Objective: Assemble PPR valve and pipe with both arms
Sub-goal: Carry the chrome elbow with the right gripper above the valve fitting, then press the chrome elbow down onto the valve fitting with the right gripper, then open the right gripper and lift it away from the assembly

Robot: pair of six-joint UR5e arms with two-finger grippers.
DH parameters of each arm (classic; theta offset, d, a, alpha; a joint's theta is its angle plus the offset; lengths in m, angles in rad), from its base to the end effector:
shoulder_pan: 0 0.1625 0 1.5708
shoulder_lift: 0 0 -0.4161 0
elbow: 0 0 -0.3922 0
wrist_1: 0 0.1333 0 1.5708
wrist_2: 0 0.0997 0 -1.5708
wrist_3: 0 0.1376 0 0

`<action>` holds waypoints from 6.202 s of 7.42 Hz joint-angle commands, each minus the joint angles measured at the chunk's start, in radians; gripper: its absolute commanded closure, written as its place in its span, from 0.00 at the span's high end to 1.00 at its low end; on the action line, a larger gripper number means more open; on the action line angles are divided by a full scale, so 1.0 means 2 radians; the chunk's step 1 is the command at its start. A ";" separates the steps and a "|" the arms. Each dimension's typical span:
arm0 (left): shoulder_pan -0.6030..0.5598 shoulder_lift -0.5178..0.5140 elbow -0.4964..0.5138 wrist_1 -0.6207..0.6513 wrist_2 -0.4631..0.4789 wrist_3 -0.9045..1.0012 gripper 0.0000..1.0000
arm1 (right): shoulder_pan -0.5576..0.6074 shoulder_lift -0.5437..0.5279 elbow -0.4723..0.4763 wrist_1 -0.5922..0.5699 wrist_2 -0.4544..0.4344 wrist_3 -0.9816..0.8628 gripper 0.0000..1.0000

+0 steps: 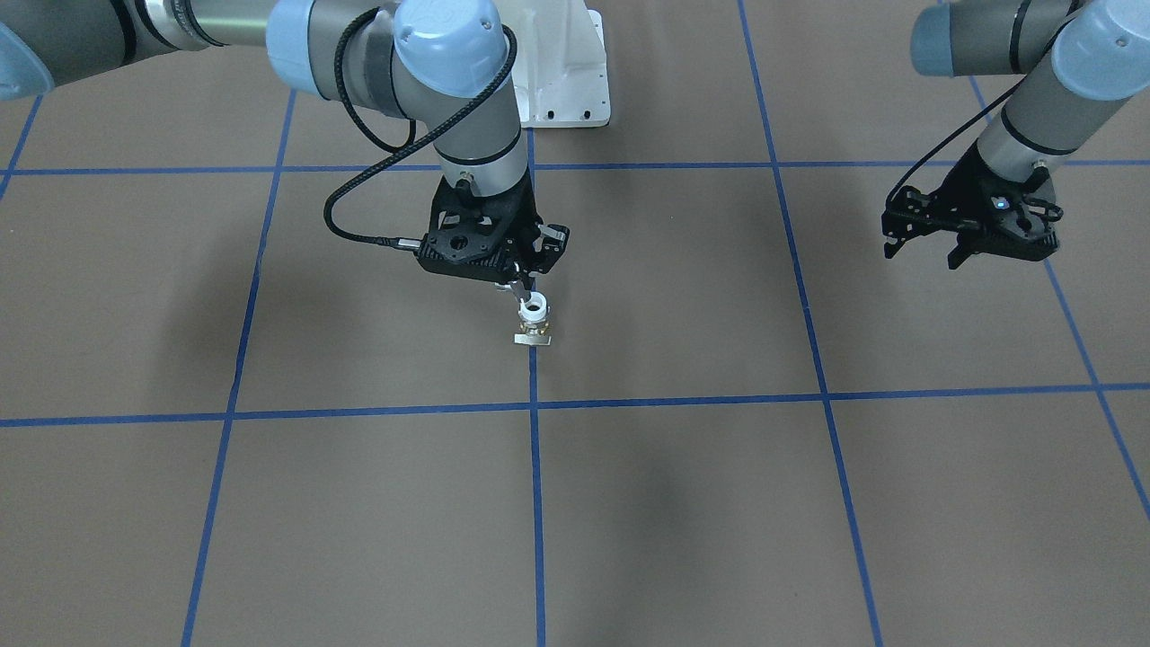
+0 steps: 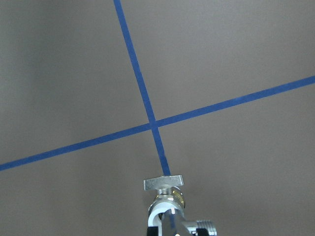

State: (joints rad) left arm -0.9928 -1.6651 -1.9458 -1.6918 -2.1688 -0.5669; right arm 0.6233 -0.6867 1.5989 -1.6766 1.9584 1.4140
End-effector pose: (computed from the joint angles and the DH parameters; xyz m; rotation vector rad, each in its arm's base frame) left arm 0.2456 -0.4787 0.4384 0.1668 0.7980 0.1869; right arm -0.5394 -0.4879 0.1323 -0.0362 -0.8777 0.2800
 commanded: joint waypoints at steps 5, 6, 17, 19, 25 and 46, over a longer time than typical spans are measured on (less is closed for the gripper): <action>0.000 0.000 0.003 -0.001 -0.001 0.001 0.84 | -0.012 0.009 -0.027 0.004 -0.012 -0.001 0.00; -0.001 -0.001 0.003 -0.001 -0.001 0.000 0.84 | -0.012 0.015 -0.032 0.004 -0.012 -0.001 0.00; -0.001 -0.005 0.002 -0.001 -0.002 -0.002 0.84 | -0.015 0.016 -0.039 0.004 -0.013 -0.001 0.00; -0.001 -0.005 0.002 -0.001 -0.002 -0.003 0.84 | -0.016 0.016 -0.039 0.004 -0.013 0.000 0.00; -0.001 -0.005 -0.001 -0.001 -0.002 -0.003 0.84 | -0.016 0.015 -0.041 0.005 -0.014 -0.001 0.00; -0.152 0.000 0.084 0.007 -0.048 0.215 0.99 | 0.244 -0.347 0.162 0.028 0.070 -0.397 0.99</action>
State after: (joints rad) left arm -1.2367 -1.6650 -1.8279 -1.6781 -2.2438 -0.2388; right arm 1.0250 -1.3015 1.9305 -1.6221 2.0728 0.7839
